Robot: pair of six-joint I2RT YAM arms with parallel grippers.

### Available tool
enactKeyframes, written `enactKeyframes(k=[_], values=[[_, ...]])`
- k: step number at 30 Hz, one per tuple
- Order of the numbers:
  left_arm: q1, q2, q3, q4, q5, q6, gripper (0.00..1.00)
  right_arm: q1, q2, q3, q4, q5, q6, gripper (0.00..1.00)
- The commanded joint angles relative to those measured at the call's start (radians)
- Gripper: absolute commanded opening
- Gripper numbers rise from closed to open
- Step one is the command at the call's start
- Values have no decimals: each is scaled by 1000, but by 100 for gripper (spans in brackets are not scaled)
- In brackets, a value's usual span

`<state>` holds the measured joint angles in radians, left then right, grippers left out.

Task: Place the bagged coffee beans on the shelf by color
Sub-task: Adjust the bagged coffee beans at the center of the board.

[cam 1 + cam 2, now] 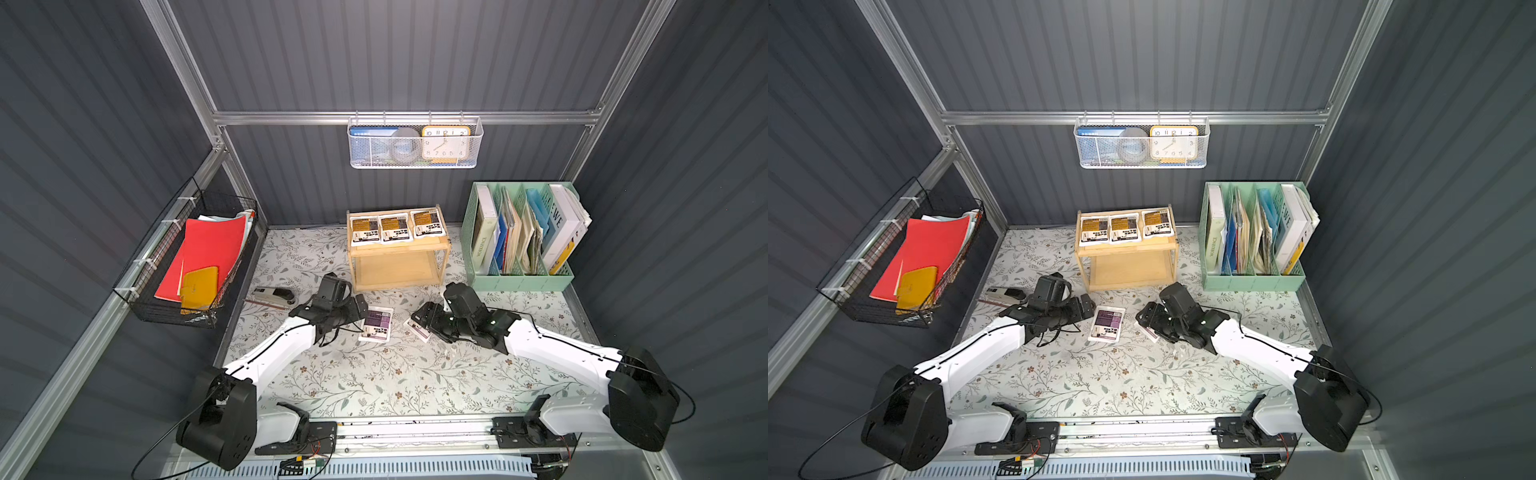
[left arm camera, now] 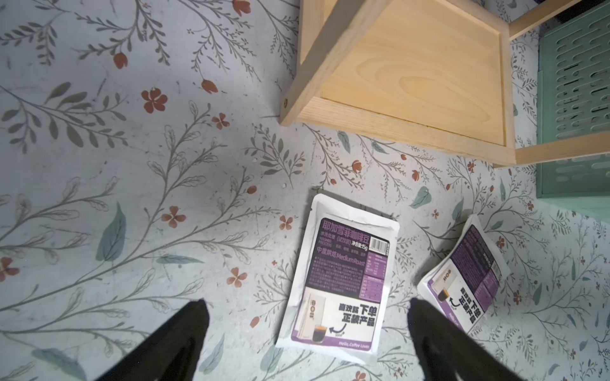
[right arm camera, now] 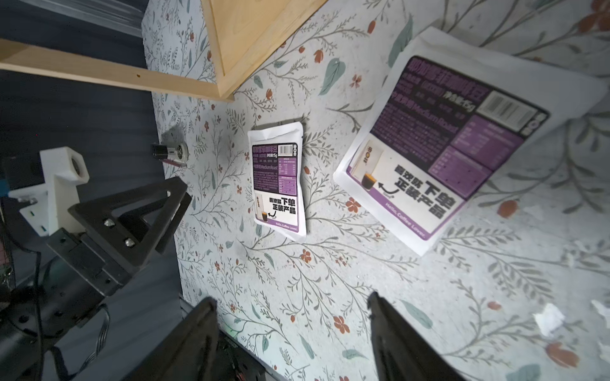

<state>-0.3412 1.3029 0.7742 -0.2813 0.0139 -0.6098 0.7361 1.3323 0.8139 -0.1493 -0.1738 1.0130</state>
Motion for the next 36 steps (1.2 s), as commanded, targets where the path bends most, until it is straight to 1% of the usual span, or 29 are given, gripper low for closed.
enactKeyframes(k=[1,4,9,13,17,23,26,31,36], values=[[2,10,-27,24,-19,0,100,5,-25,23,-49,-8,-105,75],[2,31,-42,35,-20,-20,100,5,-28,0,-40,2,-90,75],[2,52,-63,56,6,-32,100,5,-28,-73,31,-35,-35,75],[-2,61,-95,103,40,-48,100,5,-13,-99,24,-62,-36,75],[-9,61,-150,169,71,-57,100,5,1,-124,36,-62,-31,75],[-17,83,-203,247,126,-55,100,5,39,-111,91,-63,28,75],[-25,103,-220,304,165,-61,100,5,38,-110,113,-39,71,75],[-65,146,-222,370,206,-72,100,6,44,-99,114,-9,106,75],[-141,149,-244,421,210,-112,100,0,50,-68,79,45,109,75]])
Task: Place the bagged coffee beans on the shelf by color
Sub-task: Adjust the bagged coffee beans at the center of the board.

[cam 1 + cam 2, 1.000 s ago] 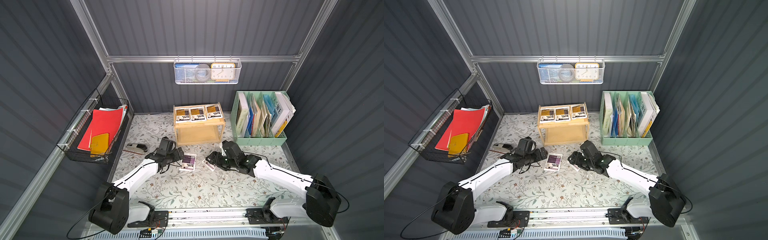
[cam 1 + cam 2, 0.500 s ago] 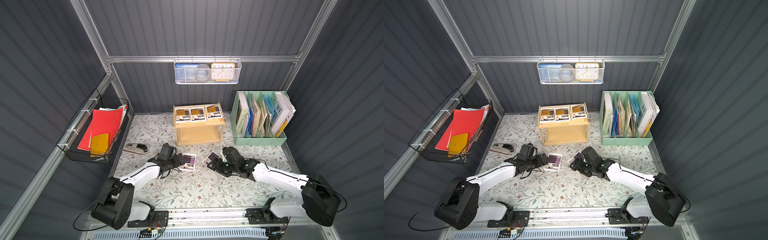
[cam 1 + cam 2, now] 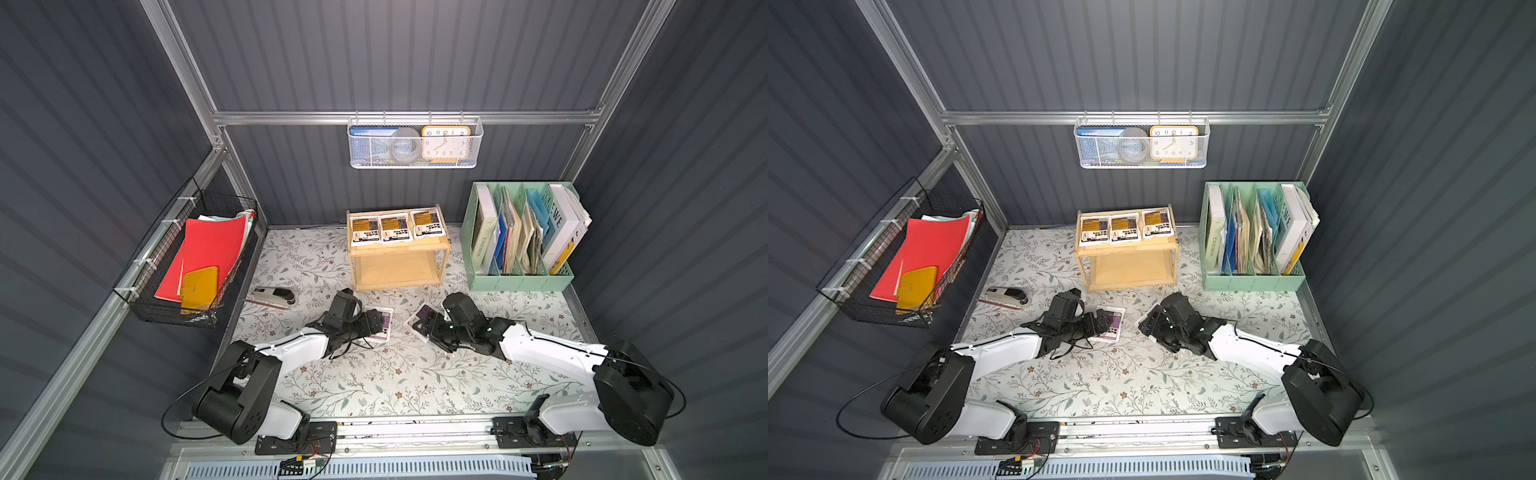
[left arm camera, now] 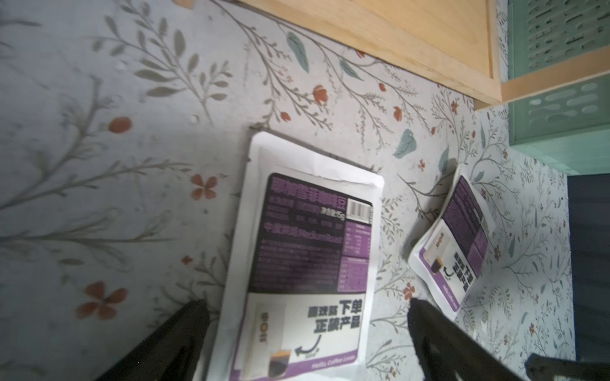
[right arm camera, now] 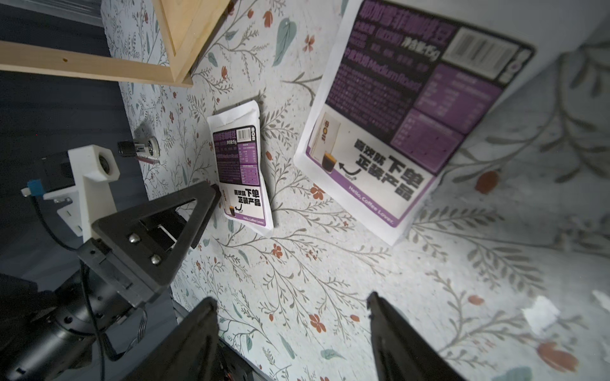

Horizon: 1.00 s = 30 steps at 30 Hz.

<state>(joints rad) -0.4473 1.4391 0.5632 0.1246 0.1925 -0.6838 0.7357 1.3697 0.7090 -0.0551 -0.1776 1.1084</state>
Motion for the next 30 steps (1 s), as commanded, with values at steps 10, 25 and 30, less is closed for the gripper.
enactKeyframes(k=[10,25,30], values=[[-83,-293,-107,-125,-88,-140,100,-2,156,186,-22,26,-51,75],[-76,-332,81,-524,-388,-282,100,10,471,447,-5,49,-120,74],[-67,-296,100,-510,-394,-269,100,16,525,472,2,105,-140,74]])
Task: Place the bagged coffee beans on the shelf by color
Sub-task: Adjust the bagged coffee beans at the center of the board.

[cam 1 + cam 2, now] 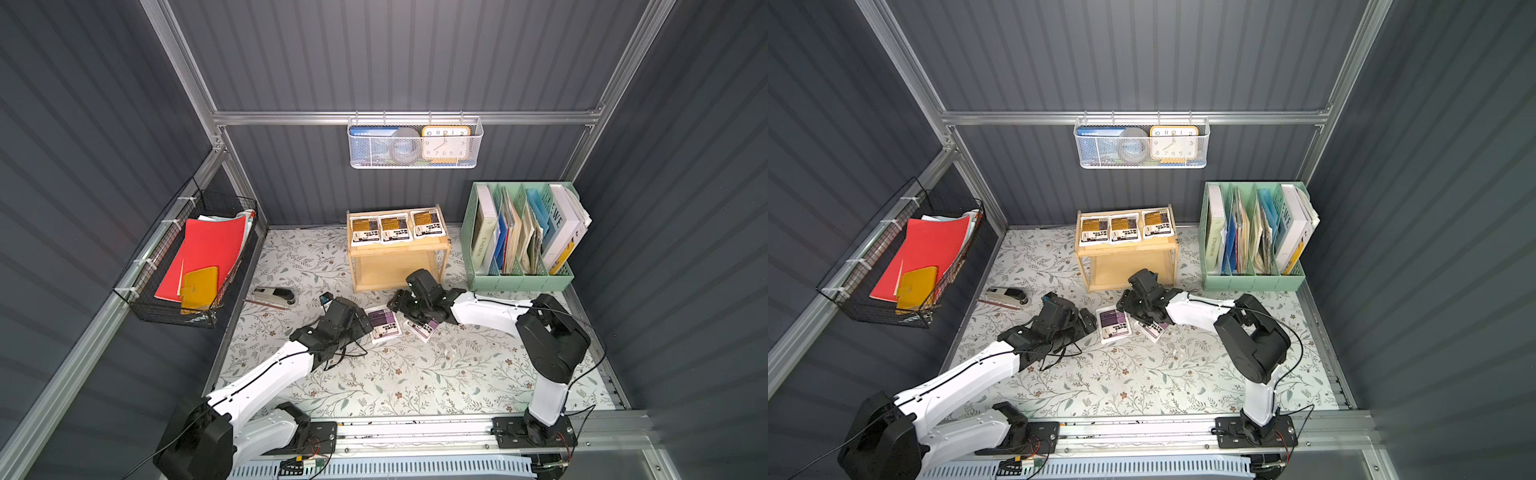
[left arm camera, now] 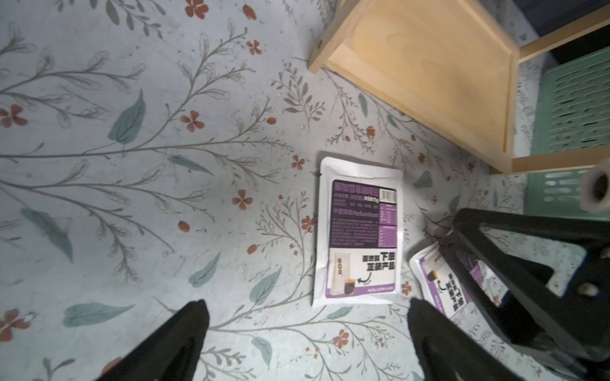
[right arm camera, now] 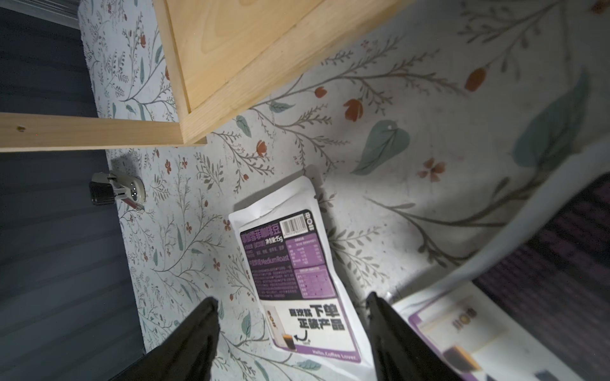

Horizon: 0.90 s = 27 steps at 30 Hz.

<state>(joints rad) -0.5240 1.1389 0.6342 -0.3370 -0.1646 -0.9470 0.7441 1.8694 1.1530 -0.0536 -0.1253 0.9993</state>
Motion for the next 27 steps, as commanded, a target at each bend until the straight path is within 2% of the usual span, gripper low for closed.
enactKeyframes(k=[1,11,23,27], values=[[13,5,30,-49,-38,-4,100,10,35,31,3,59,-32,74],[48,-17,35,-61,-48,10,100,33,161,119,-8,40,-44,73],[55,-27,34,-68,-53,15,100,124,318,326,-25,-18,-31,72],[56,-35,22,-63,-53,19,100,131,329,367,-17,-27,-34,72]])
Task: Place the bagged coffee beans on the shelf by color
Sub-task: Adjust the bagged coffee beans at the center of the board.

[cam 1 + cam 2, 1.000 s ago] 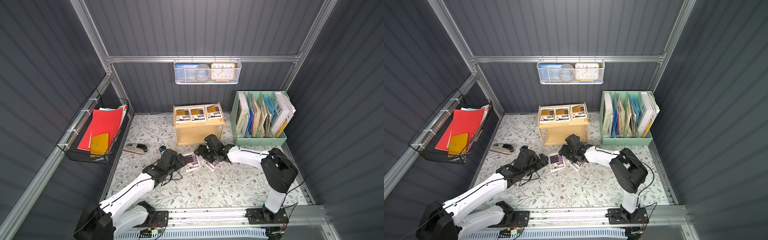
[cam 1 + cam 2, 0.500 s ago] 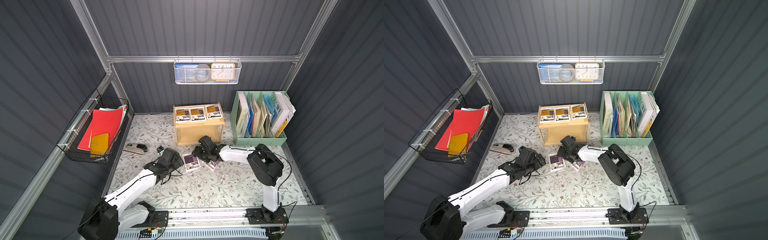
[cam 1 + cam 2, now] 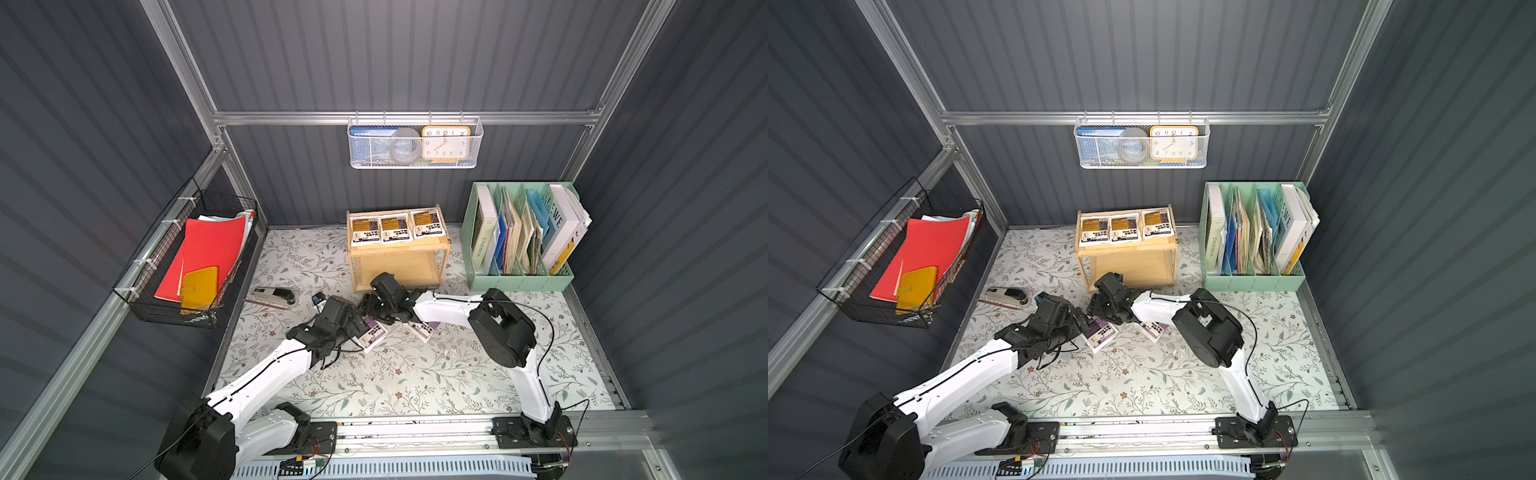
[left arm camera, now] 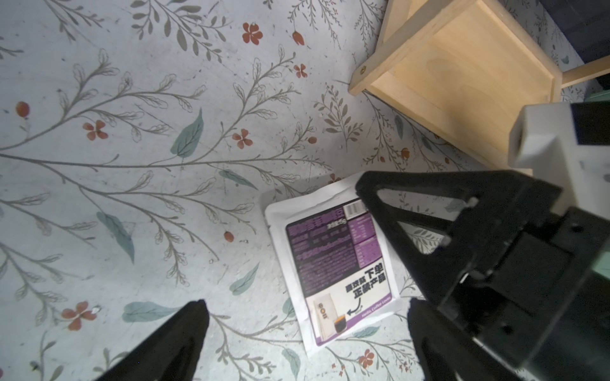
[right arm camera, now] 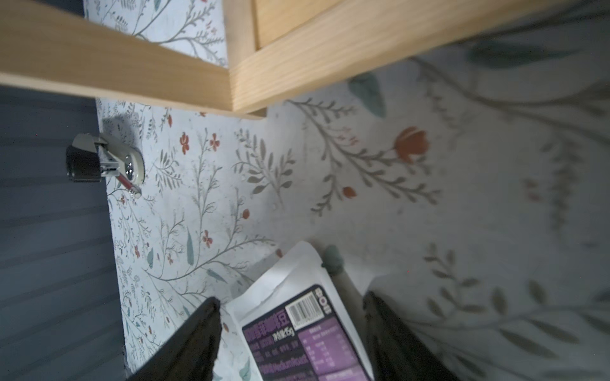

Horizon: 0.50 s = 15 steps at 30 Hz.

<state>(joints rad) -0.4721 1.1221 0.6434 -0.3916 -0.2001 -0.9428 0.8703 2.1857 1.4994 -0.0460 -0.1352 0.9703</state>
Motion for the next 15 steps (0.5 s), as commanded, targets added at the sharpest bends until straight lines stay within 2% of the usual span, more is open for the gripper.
enactKeyframes(k=[1,5,10,15], values=[[6,-19,12,-10,-20,15,100,4,0,19,-25,-7,-7,72],[11,-9,20,-22,-42,11,100,1,-80,-31,-19,35,12,72],[29,14,39,-20,-74,10,100,4,-208,-166,28,47,57,72],[78,77,55,44,-16,64,100,24,-333,-321,61,83,105,72]])
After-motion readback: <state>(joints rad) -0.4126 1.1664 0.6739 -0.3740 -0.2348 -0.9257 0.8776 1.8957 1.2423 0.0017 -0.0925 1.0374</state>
